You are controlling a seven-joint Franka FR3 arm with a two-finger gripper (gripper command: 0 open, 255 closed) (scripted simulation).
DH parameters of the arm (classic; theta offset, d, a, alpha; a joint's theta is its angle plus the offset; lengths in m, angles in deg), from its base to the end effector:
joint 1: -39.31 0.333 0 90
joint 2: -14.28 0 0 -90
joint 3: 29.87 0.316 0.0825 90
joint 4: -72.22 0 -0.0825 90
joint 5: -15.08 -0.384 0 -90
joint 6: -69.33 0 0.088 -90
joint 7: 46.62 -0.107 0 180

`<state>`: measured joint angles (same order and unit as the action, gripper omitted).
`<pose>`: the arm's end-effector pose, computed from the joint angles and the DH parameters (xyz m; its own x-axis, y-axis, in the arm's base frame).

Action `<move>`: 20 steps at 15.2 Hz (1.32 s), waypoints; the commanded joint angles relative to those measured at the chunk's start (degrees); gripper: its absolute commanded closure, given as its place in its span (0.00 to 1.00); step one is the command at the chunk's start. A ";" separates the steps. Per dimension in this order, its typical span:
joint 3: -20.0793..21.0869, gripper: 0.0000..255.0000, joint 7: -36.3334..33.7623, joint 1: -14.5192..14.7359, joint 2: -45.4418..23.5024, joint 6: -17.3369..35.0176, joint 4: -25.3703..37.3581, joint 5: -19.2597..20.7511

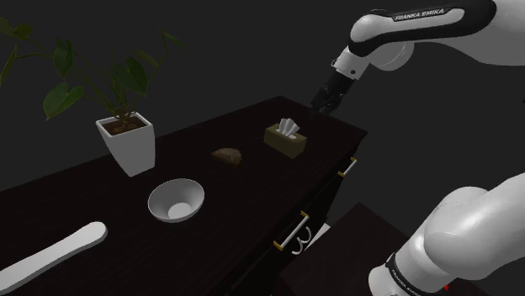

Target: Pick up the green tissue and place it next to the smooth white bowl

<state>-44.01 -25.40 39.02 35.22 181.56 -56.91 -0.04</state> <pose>0.4403 -0.1046 0.5140 0.9877 0.0141 0.1560 0.0600 -0.9540 -0.2938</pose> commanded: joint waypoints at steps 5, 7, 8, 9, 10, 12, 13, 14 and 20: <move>-4.19 0.00 7.20 0.90 -12.94 5.99 6.31 -8.58; -5.23 0.00 9.78 0.84 -17.38 6.92 9.12 -12.08; -5.63 0.00 11.06 0.69 -19.64 7.22 10.65 -13.91; -5.97 0.00 12.32 0.48 -21.92 7.41 12.27 -15.77; -6.25 0.00 13.53 0.20 -24.21 7.50 13.96 -17.64; -6.50 0.00 15.76 -0.67 -28.83 7.40 17.60 -21.34; -6.49 0.00 16.76 -1.23 -31.15 7.24 19.54 -23.15; -6.41 0.00 17.67 -1.86 -33.47 7.02 21.56 -24.90; -5.04 0.00 20.49 -4.70 -43.26 6.73 29.98 -31.60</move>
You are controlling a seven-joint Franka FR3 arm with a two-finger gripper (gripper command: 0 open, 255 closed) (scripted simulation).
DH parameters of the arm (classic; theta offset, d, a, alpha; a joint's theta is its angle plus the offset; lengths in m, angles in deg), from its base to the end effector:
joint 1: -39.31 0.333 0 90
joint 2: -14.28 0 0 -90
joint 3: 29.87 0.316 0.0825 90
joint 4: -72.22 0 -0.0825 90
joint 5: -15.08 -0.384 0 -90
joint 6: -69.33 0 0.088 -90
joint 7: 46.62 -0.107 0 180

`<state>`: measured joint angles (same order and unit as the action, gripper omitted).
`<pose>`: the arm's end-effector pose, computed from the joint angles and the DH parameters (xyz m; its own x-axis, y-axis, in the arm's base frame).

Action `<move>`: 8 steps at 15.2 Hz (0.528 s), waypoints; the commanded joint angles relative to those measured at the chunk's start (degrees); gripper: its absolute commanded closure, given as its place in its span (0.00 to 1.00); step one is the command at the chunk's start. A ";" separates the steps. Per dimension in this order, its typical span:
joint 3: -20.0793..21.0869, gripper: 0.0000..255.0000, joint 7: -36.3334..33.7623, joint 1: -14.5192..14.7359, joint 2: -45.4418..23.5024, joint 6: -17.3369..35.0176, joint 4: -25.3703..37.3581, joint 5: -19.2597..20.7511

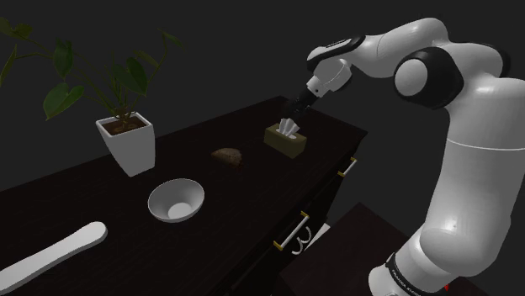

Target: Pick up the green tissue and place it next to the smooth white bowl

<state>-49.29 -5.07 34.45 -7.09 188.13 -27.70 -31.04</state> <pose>0.6182 -0.2163 0.3789 0.9503 -0.1490 0.2733 -0.0025 -0.8816 -0.4721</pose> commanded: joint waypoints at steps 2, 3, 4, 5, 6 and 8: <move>0.61 0.00 0.43 0.12 -1.72 1.13 0.64 -1.17; 0.80 0.00 0.57 0.24 -2.12 1.61 0.59 -1.46; 0.99 0.00 0.71 0.36 -2.53 2.08 0.56 -1.75; 1.18 0.00 0.85 0.48 -2.95 2.54 0.54 -2.04; 1.29 0.00 0.93 0.54 -3.19 2.80 0.54 -2.21; 1.29 0.00 0.93 0.54 -3.19 2.80 0.54 -2.21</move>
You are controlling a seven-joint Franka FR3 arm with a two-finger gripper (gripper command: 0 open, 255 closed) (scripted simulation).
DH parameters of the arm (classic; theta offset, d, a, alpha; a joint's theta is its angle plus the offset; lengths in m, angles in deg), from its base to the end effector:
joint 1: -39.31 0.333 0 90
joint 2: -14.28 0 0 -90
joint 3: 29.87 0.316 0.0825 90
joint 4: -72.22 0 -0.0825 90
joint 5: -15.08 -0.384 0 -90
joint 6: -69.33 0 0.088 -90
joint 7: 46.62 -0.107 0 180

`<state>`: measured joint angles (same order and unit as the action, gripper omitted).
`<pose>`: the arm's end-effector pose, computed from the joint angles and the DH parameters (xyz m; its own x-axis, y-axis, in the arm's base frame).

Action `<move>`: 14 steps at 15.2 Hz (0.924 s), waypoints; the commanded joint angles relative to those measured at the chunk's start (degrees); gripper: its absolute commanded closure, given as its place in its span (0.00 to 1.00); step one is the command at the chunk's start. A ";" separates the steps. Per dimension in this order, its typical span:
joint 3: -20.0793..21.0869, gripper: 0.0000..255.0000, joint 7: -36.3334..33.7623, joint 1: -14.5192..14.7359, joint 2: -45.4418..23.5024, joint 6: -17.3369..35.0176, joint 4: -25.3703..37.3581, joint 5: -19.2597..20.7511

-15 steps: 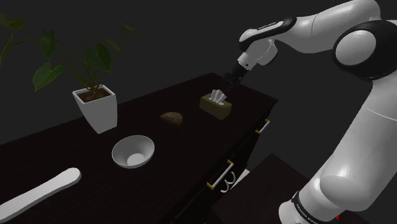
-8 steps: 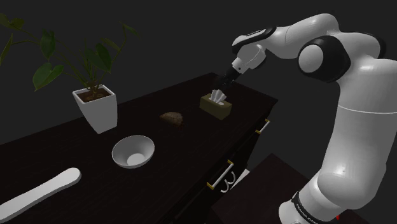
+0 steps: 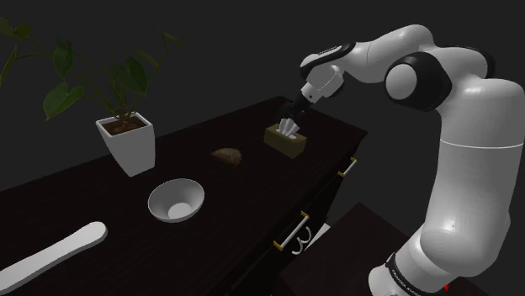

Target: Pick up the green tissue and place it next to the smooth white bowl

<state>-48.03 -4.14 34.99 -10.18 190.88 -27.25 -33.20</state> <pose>0.6314 -0.2028 0.3506 0.9495 -0.1508 0.2750 -0.0022 -0.8801 -0.4749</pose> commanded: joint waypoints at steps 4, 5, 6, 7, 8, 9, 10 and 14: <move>0.03 0.00 0.00 0.00 -0.11 0.05 0.09 -0.05; 0.03 0.00 0.00 0.00 -0.10 0.05 0.08 -0.05; 0.03 0.00 0.00 0.00 -0.10 0.05 0.08 -0.05; 0.03 1.00 0.00 0.00 -0.10 0.05 0.08 -0.05; 0.03 1.00 0.00 0.00 -0.10 0.05 0.08 -0.05; 0.03 1.00 0.00 0.00 -0.10 0.05 0.08 -0.05; 0.03 1.00 0.00 0.00 -0.10 0.05 0.08 -0.05; -0.02 1.00 0.10 -0.06 0.00 -0.01 -0.03 -0.02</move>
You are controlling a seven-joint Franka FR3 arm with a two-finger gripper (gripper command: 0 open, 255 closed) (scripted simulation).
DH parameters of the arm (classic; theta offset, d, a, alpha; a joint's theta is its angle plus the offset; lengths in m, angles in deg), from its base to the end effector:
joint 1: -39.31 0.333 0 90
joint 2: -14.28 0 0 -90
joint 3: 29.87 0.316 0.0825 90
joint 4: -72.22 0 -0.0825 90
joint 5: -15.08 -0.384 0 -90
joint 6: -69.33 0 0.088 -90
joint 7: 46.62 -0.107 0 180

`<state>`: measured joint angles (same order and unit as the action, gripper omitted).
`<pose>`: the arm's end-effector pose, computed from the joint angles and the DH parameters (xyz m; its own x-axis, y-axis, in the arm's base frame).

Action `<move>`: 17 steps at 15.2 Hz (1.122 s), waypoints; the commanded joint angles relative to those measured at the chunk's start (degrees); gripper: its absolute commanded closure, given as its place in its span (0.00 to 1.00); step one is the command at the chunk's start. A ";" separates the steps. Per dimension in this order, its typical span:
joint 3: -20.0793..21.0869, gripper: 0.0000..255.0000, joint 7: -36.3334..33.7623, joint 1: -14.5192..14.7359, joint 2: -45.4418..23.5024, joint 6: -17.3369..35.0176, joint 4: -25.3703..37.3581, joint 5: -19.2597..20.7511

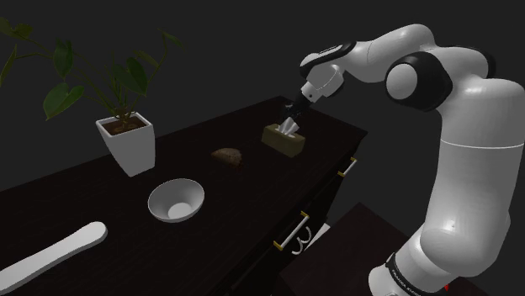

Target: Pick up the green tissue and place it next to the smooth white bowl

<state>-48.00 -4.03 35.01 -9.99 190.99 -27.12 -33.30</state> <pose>0.6322 -0.2026 0.3539 0.9474 -0.1497 0.2828 0.0022 -0.8807 -0.4737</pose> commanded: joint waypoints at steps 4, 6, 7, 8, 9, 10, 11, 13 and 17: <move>-0.24 1.00 -0.99 0.10 0.44 -0.89 0.37 0.71; -0.47 1.00 -1.87 0.20 1.13 -1.73 0.83 1.36; -0.58 1.00 -2.30 0.24 1.46 -2.17 1.08 1.67; -0.68 1.00 -2.74 0.28 1.78 -2.60 1.35 1.98; -0.79 1.00 -3.17 0.32 2.10 -3.05 1.63 2.29; -0.89 1.00 -3.61 0.35 2.40 -3.49 1.92 2.59; -0.98 1.00 -4.04 0.38 2.70 -3.95 2.22 2.89; -1.17 1.00 -4.89 0.43 3.27 -4.87 2.88 3.47; -1.50 1.00 -6.59 0.48 4.28 -6.79 4.35 4.55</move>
<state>-49.39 -10.26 35.60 -5.80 184.85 -23.38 -29.01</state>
